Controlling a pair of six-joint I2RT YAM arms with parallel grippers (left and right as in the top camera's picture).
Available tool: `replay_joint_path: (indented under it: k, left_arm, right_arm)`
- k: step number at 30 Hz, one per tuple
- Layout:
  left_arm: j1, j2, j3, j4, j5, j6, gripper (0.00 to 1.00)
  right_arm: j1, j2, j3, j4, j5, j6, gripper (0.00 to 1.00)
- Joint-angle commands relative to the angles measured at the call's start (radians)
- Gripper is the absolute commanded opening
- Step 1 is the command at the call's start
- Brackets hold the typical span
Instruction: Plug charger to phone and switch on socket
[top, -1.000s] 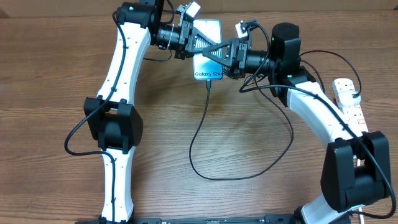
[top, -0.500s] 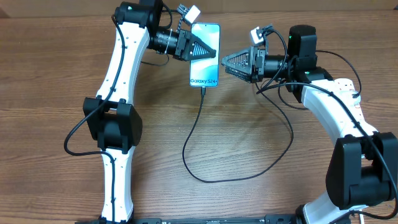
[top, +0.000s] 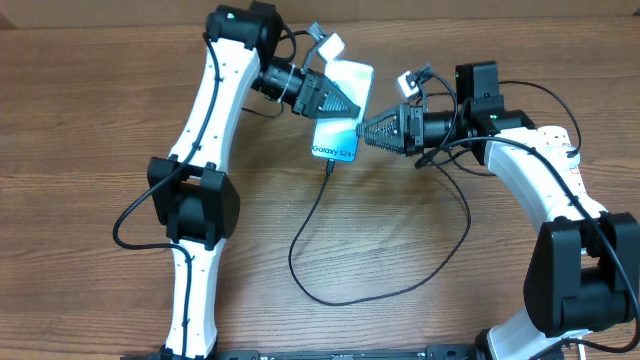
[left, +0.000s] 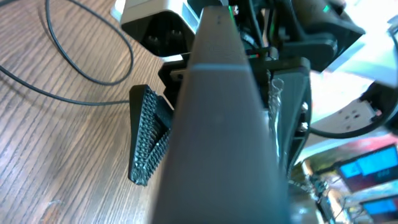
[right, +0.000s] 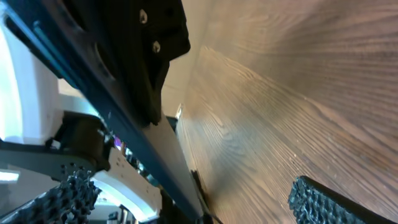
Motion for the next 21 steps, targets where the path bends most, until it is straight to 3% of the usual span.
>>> replay_joint_path:
  k: [1,9,16,19,21]
  left_arm:
    - [-0.037,-0.013,0.009,-0.003,-0.024,0.055,0.04]
    - [-0.059,-0.013,0.009,-0.003,-0.023,-0.025,0.04]
    - [-0.052,-0.013,0.009,0.002,0.0,-0.168,0.04]
    - [-0.051,-0.013,0.009,0.034,0.004,-0.286,0.04]
    - [-0.051,-0.013,0.009,0.064,0.011,-0.376,0.04]
  right_arm:
    - [0.001,-0.015,0.02,-0.038,0.0,-0.137,1.0]
    - [0.001,-0.015,0.02,-0.048,0.0,-0.139,1.0]
    - [0.015,-0.015,0.02,-0.049,-0.007,-0.138,1.0]
    - [0.035,-0.015,0.02,-0.053,-0.007,-0.138,0.95]
    - [0.047,-0.015,0.02,-0.052,-0.007,-0.138,0.86]
